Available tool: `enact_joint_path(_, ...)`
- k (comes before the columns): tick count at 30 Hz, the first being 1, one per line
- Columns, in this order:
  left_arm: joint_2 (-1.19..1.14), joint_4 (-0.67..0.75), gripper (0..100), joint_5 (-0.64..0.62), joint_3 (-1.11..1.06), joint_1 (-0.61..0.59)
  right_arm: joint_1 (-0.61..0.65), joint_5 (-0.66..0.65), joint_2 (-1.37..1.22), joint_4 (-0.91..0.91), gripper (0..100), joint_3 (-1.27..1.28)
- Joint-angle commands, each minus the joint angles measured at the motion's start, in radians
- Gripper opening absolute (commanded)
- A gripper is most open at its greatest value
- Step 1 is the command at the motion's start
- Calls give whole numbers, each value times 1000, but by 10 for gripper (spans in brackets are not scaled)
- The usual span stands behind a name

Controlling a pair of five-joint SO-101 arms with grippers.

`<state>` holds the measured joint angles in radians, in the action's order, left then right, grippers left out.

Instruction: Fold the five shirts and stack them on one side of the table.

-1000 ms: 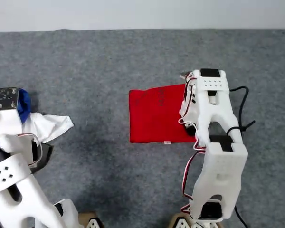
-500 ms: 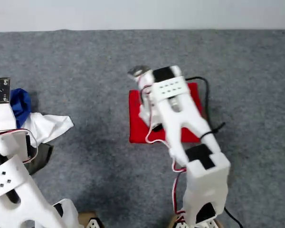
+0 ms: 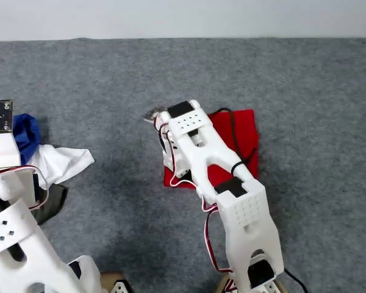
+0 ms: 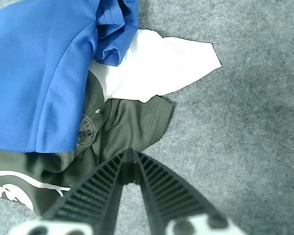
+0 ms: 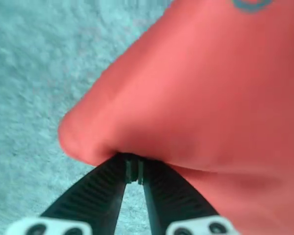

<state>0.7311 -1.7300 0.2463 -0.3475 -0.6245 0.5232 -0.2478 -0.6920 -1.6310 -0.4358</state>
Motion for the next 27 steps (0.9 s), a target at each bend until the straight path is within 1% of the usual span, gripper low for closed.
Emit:
enact_joint_path(1, 18, -23, 6, 8, 31, -6, -31, -8, 114, -30, 9, -112)
enact_joint_path(9, 18, -23, 6, 8, 31, -6, -220, -8, 189, -31, 13, -144)
enact_joint_path(11, 18, -23, 6, 8, 30, -6, -251, -6, 189, -28, 39, -144)
enact_joint_path(12, 18, -23, 6, 8, 30, -6, -263, -3, 188, -27, 69, -144)
enact_joint_path(13, 18, -23, 6, 8, 30, -6, -274, 17, 188, -27, 106, -144)
enact_joint_path(16, 18, -23, 6, 9, 30, -6, -308, 147, 188, -2, 225, -144)
enact_joint_path(19, 18, -23, 6, 9, 30, -6, -335, 262, 188, 36, 307, -141)
enact_joint_path(23, 17, -23, 6, 9, 30, -5, -346, 371, 154, 97, 330, -141)
enact_joint_path(27, 17, -23, 6, 9, 30, -5, -348, 408, 79, 116, 330, -146)
